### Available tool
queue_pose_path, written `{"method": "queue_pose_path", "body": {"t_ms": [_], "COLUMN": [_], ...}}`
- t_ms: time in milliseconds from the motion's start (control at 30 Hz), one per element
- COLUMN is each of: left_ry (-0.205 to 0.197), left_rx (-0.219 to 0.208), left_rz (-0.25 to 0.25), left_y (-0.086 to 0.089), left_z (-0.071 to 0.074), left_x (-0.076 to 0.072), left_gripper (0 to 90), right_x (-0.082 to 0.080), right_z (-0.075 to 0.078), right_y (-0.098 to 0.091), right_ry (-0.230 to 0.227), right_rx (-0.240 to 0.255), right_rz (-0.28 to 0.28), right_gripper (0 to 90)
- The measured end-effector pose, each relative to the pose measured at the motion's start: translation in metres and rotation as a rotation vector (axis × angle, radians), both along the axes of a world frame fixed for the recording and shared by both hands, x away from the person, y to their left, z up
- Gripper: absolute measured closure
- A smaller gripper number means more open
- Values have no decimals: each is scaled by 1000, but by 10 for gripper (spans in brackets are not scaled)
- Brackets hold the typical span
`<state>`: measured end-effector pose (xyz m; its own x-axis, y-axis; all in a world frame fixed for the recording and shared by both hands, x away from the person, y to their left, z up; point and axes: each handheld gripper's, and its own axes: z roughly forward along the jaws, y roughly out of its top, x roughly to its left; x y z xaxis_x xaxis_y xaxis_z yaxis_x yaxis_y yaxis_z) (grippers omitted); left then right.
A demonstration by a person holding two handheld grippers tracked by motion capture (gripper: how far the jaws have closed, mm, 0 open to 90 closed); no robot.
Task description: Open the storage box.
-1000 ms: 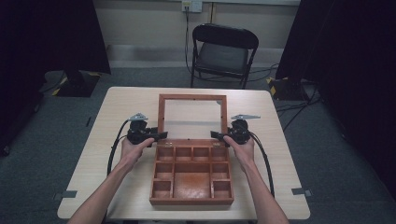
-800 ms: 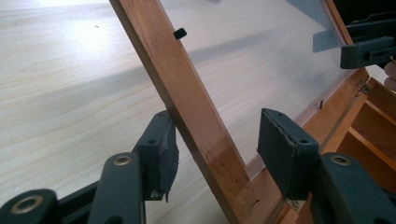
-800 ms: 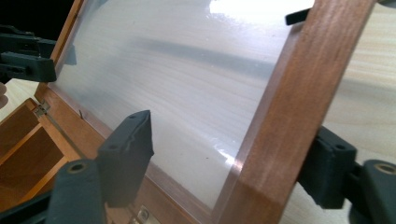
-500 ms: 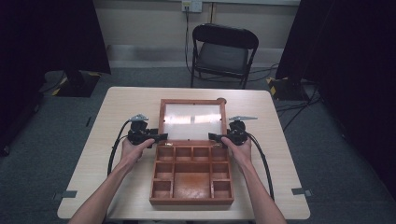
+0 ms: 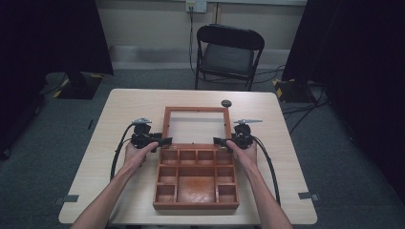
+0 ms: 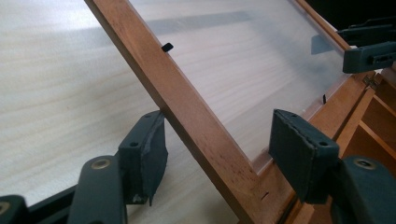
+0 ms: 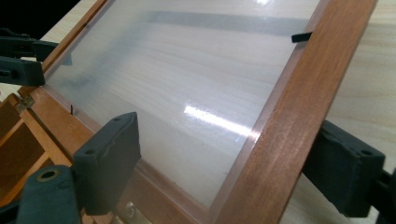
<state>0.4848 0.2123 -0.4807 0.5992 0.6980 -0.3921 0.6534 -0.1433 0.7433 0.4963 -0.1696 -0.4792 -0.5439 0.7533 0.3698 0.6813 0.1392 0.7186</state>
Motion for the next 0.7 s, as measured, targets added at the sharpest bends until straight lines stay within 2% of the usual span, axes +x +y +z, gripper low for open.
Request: {"method": "queue_pose_path", "body": {"t_ms": [67, 100, 133, 200, 267, 300, 433, 700], "left_ry": [-23, -19, -9, -17, -20, -11, -32, -67], "left_rx": [33, 39, 23, 35, 43, 34, 51, 73], "left_rz": [2, 1, 0, -3, 7, 14, 26, 11], "left_y": [0, 0, 0, 0, 1, 1, 3, 7], "left_z": [0, 0, 1, 2, 1, 0, 1, 12], "left_x": [-1, -2, -2, -3, -3, -3, -4, -11], "left_gripper": [342, 360, 345, 334, 333, 330, 328, 322], "right_x": [0, 0, 1, 0, -1, -2, -4, -11], "right_z": [-1, -2, -3, -5, -6, -7, -4, 7], "right_y": [-1, -2, -3, -6, -7, -8, -12, -21], "right_ry": [10, 20, 35, 35, 25, 22, 2, -26], "right_rx": [0, -18, -13, 4, 11, 16, -2, -6], "right_rz": [-4, -20, -15, -13, -19, -21, -31, -35], "right_gripper": [130, 105, 116, 136, 135, 138, 155, 155]}}
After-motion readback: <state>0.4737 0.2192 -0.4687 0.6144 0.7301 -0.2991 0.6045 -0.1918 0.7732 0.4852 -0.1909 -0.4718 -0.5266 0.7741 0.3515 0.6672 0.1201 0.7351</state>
